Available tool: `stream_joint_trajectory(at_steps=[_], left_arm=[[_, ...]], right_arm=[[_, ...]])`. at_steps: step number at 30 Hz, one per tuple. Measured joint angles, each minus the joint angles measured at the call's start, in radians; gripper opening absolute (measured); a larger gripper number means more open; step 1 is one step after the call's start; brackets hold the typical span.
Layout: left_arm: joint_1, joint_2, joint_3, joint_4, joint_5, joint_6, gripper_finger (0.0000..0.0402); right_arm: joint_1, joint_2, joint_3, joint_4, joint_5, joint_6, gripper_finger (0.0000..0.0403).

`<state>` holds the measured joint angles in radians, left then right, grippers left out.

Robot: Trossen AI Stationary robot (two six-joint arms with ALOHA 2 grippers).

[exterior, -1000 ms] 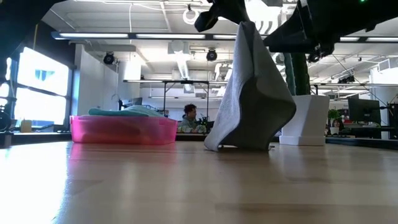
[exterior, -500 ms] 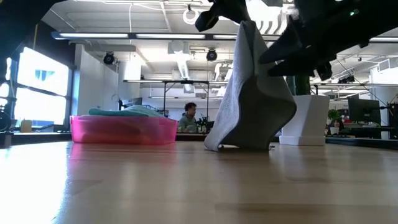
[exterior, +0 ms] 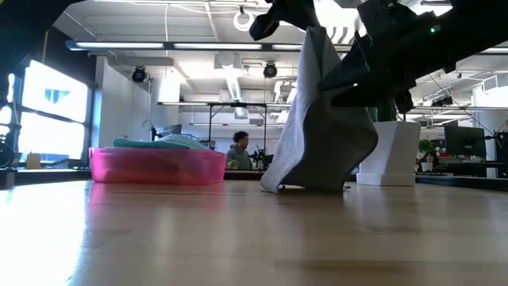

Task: Fold microfiber towels
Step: Fold the gray towel on the table

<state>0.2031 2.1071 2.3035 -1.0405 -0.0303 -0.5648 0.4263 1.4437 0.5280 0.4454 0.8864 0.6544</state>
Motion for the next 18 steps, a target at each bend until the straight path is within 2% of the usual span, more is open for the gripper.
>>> stream_joint_trajectory(at_steps=[8, 14, 18], left_arm=[[0.0, 0.0, 0.0, 0.0, 0.0, 0.0, 0.0007], [-0.001, 0.0, 0.0, 0.0, 0.004, 0.0, 0.0007], [-0.002, 0.0, 0.0, 0.0, 0.072, 0.01, 0.0007]], right_arm=[[-0.021, 0.0, 0.0, -0.003, 0.122, -0.053, 0.0218], [-0.05, 0.0, 0.0, -0.005, 0.127, -0.057, 0.0191], [-0.061, 0.0, 0.0, -0.019, 0.128, -0.074, 0.0173]])
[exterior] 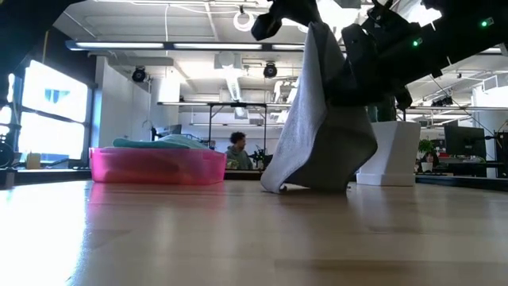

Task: Fold microfiber towels
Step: Fold the gray towel on the table

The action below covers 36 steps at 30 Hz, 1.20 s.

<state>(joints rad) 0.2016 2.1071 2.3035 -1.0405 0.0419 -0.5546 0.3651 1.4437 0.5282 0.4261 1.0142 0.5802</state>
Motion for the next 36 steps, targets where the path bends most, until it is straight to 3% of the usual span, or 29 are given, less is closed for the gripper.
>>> stream_joint_trajectory(at_steps=[20, 24, 28, 32, 36], left_arm=[[-0.001, 0.0, 0.0, -0.001, 0.059, 0.009, 0.0007], [-0.005, 0.0, 0.0, -0.001, 0.085, 0.009, 0.0007], [-0.013, 0.0, 0.0, -0.004, 0.108, 0.011, 0.0007], [-0.027, 0.0, 0.0, -0.03, 0.109, 0.049, 0.0007], [-0.037, 0.0, 0.0, -0.095, 0.11, 0.107, 0.0007]], right_arm=[[-0.001, 0.0, 0.0, -0.057, 0.008, 0.022, 0.0127], [-0.001, 0.0, 0.0, -0.077, 0.008, 0.022, 0.0092], [-0.001, 0.0, 0.0, -0.096, 0.004, 0.0, 0.0025], [0.009, -0.005, 0.0, -0.096, -0.045, -0.055, 0.001], [0.034, -0.041, 0.0, -0.095, -0.185, -0.099, 0.0002]])
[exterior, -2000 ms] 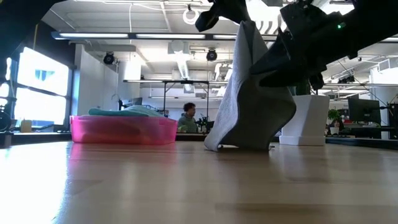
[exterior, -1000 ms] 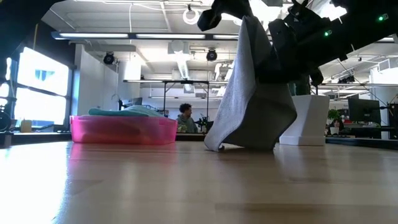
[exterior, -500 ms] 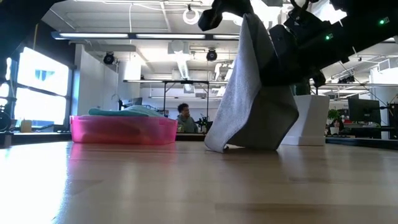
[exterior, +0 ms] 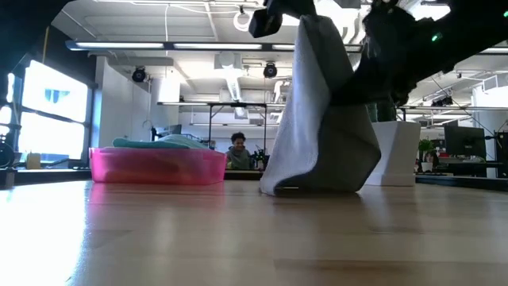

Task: Fold microfiber towels
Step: Fold the gray towel on the table

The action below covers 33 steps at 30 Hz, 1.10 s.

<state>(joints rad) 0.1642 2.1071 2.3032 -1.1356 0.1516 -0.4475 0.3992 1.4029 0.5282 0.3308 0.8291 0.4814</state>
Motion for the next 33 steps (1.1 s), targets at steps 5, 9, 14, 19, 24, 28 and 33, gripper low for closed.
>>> stream_joint_trajectory(at_steps=[5, 9, 14, 19, 24, 28, 33], left_arm=[[-0.026, 0.0, 0.0, -0.109, -0.003, 0.128, 0.0007], [-0.066, 0.0, 0.0, -0.189, -0.004, 0.271, 0.0007], [-0.135, 0.0, 0.0, -0.235, -0.004, 0.476, 0.0008], [-0.225, 0.004, 0.0, -0.211, -0.007, 0.596, 0.0008], [-0.311, 0.051, 0.0, -0.173, -0.031, 0.649, 0.0008], [-0.359, 0.117, 0.0, -0.175, -0.154, 0.653, 0.0008], [-0.382, 0.191, -0.001, -0.219, -0.197, 0.65, 0.0008]], right_arm=[[0.053, -0.079, 0.0, -0.006, -0.257, -0.011, 0.0001], [0.103, -0.141, 0.0, -0.006, -0.518, 0.062, 0.0001], [0.166, -0.192, 0.0, -0.004, -0.72, 0.16, 0.0], [0.215, -0.208, 0.0, -0.005, -0.77, 0.222, 0.0], [0.235, -0.208, 0.0, -0.018, -0.775, 0.236, 0.0], [0.237, -0.208, 0.0, -0.033, -0.774, 0.21, 0.0], [0.223, -0.208, 0.0, -0.078, -0.777, 0.193, 0.0]])
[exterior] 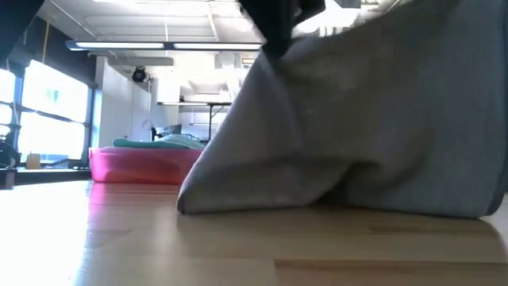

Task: Fold microfiber towels
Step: Fold the gray towel on the table

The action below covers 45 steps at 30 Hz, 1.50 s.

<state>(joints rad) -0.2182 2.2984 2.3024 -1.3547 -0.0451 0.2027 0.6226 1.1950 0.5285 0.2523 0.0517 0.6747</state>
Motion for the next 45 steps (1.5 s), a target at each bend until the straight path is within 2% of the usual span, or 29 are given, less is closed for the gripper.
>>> stream_joint_trajectory(at_steps=[7, 10, 13, 18, 21, 27, 31, 35, 37, 40, 45], left_arm=[[-0.034, 0.026, 0.0, -0.065, -0.004, -0.109, 0.0042], [-0.044, 0.028, 0.0, -0.08, -0.059, -0.181, 0.0064], [-0.053, 0.028, 0.0, -0.134, -0.159, -0.302, 0.0086], [-0.075, 0.028, 0.0, -0.218, -0.384, -0.557, 0.0112], [-0.102, 0.026, 0.0, -0.216, -0.45, -0.699, 0.0117], [-0.19, 0.029, -0.045, -0.191, -0.497, -1.032, 0.0117], [-0.257, 0.029, -0.081, -0.137, -0.61, -1.274, 0.0117], [-0.291, 0.029, -0.131, -0.057, -0.773, -1.546, 0.0117], [-0.294, 0.029, -0.169, 0.021, -0.788, -1.598, 0.0117], [-0.286, 0.029, -0.24, 0.138, -0.783, -1.595, 0.0117], [-0.25, 0.029, -0.37, 0.313, -0.672, -1.587, 0.0118]], right_arm=[[-0.023, 0.0, 0.0, -0.049, -0.002, 0.003, 0.0], [-0.038, 0.0, 0.0, -0.049, -0.03, -0.002, 0.0], [-0.054, 0.0, 0.0, -0.058, -0.06, -0.002, 0.0], [-0.072, 0.0, 0.0, -0.094, -0.063, -0.013, 0.0], [-0.08, 0.0, 0.0, -0.128, -0.051, -0.032, 0.0], [-0.089, 0.0, 0.0, -0.21, -0.044, -0.051, 0.0], [-0.102, 0.001, 0.0, -0.255, -0.044, -0.054, 0.0], [-0.113, 0.001, 0.0, -0.264, -0.051, -0.055, 0.0], [-0.119, 0.001, 0.0, -0.264, -0.063, -0.056, 0.0], [-0.13, 0.001, 0.0, -0.264, -0.09, -0.087, 0.0], [-0.146, 0.001, 0.0, -0.265, -0.095, -0.129, 0.0]])
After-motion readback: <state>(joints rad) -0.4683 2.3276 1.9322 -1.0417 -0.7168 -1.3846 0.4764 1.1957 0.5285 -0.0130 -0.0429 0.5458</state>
